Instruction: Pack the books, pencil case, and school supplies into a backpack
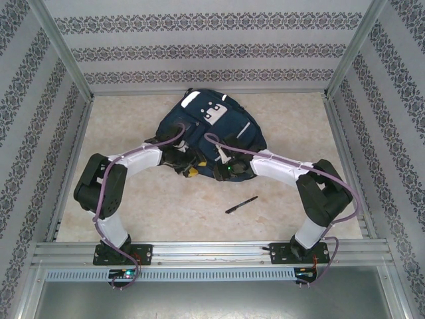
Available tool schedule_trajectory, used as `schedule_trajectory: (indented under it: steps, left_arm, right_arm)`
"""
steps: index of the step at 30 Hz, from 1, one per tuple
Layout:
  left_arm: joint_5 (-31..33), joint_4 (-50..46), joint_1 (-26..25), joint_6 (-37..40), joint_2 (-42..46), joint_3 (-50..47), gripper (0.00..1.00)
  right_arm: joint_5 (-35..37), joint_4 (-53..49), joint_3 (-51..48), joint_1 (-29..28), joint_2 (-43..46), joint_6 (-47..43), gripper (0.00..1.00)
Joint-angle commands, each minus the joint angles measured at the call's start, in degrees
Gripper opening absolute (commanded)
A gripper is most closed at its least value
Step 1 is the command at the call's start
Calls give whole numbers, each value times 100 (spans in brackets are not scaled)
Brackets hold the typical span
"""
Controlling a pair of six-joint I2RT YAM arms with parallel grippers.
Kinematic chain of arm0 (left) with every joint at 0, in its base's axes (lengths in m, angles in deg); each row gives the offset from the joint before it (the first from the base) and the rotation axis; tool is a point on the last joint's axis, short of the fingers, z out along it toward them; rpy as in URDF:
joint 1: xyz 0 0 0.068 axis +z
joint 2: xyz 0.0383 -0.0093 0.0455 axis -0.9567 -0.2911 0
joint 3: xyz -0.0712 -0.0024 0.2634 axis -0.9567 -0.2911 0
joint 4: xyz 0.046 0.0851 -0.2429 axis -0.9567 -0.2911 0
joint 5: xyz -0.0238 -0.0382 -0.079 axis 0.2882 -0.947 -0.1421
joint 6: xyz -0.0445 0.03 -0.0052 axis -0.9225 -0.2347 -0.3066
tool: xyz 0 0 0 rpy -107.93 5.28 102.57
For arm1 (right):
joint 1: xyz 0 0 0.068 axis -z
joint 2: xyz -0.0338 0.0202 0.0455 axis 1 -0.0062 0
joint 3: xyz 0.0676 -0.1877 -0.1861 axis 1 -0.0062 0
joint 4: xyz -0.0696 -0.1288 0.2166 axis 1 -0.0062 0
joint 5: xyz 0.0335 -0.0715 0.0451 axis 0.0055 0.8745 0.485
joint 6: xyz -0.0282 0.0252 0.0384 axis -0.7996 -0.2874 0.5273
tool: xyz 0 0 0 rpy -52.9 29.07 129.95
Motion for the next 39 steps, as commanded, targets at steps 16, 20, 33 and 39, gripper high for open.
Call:
schedule_trajectory:
  steps: [16, 20, 33, 39]
  left_arm:
    - [981, -1147, -699, 6997, -500, 2894, 51]
    - [1762, -1475, -1235, 7293, -1185, 3585, 56]
    - [5333, -2776, -2073, 5654, -2948, 5000, 53]
    - [5196, -3024, -2073, 5508, -3055, 5303, 3]
  right_arm:
    - [-382, 429, -1653, 1599, 2598, 1522, 44]
    - [329, -289, -1673, 2576, 3235, 1545, 50]
    - [-474, -173, -1664, 3626, 3623, 1196, 50]
    - [-1678, 210, -1753, 3617, 3532, 1116, 47]
